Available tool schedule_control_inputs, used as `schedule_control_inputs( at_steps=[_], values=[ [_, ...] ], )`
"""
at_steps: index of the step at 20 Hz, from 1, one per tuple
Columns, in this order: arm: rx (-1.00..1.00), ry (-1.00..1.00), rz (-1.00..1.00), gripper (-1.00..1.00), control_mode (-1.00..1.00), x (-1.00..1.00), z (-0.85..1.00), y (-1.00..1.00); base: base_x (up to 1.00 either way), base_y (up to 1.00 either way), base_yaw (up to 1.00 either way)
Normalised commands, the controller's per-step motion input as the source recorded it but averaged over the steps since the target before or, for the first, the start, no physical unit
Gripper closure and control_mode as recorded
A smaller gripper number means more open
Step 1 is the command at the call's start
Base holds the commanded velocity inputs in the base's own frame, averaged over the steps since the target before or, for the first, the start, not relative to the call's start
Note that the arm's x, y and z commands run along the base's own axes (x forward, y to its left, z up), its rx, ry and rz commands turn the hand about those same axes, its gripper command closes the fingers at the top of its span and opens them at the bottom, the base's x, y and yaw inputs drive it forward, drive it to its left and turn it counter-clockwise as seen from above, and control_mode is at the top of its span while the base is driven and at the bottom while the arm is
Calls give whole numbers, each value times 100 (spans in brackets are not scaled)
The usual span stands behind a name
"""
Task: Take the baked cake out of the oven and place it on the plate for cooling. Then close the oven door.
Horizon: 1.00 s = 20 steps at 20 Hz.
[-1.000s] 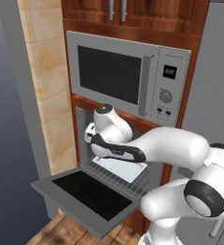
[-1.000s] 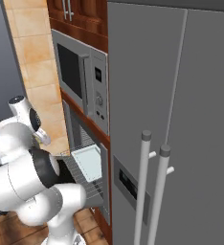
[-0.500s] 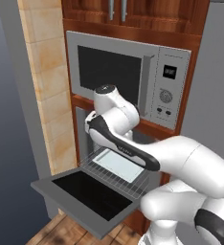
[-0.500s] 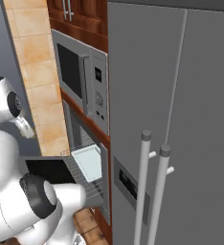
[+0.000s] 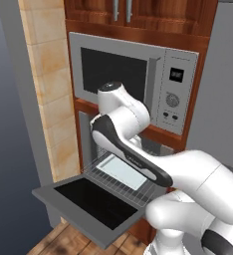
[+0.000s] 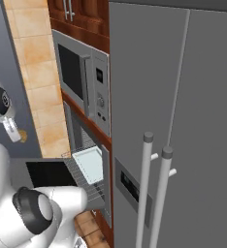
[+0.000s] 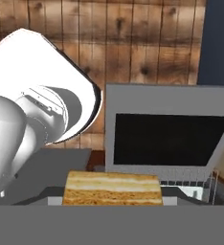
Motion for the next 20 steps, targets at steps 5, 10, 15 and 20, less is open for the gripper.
schedule_control_inputs(
  at_steps=[5, 10, 15, 20],
  values=[
    [0, 1, -2, 100, 100, -7, 0, 0, -71, 0, -8],
    [0, 0, 0, 100, 100, 0, 0, 0, -100, -10, -11],
    [0, 0, 0, 100, 100, 0, 0, 0, -100, -9, -11],
    [0, 0, 0, 100, 100, 0, 0, 0, -100, -19, -11]
  ],
)
